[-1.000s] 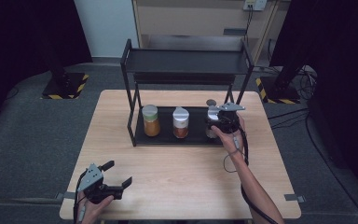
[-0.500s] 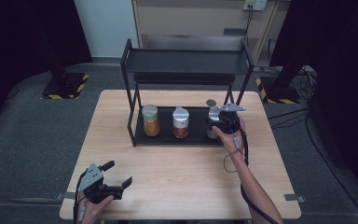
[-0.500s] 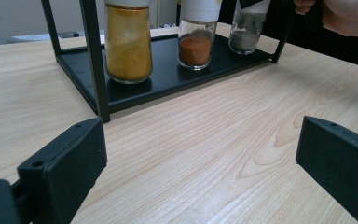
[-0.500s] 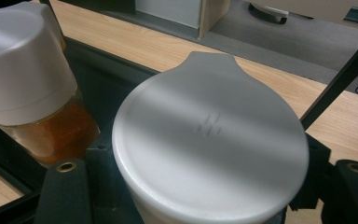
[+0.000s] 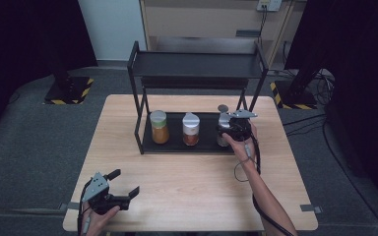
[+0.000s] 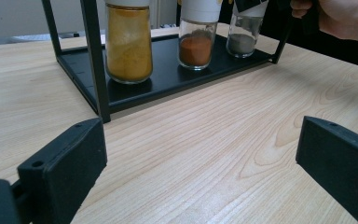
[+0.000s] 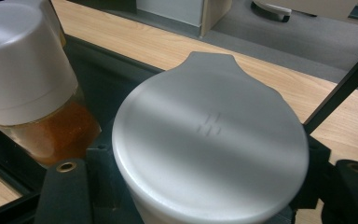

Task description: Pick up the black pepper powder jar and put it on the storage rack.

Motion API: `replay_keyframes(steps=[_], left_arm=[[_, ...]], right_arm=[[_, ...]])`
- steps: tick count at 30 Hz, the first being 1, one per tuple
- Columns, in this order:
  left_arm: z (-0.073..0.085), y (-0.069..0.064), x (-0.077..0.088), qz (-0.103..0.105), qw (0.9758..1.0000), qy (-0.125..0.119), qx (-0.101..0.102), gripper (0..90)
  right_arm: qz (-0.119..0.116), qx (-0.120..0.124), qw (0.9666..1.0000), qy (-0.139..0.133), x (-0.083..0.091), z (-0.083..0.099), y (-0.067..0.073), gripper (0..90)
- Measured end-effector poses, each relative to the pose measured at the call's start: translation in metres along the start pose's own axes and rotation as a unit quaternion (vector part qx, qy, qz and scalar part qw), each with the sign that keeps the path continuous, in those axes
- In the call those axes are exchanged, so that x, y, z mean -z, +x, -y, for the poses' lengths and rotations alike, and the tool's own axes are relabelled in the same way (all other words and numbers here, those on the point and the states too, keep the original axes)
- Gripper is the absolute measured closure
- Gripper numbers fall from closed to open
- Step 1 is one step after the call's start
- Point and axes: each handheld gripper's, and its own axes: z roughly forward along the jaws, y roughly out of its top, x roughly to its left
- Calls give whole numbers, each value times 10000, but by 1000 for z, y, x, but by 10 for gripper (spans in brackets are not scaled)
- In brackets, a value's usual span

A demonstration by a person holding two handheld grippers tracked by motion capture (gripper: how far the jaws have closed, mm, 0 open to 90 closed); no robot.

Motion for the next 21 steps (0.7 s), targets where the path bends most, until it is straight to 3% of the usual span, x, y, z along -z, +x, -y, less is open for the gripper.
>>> replay_keyframes(steps=[12,21], left_arm=[[0,-1,0,0,10000,2,-15,7],[0,-1,0,-6,10000,-5,-10,8]], right_arm=[[19,15,10000,-96,0,6,2,307],[-29,-10,9999,-132,-1,5,3,198]])
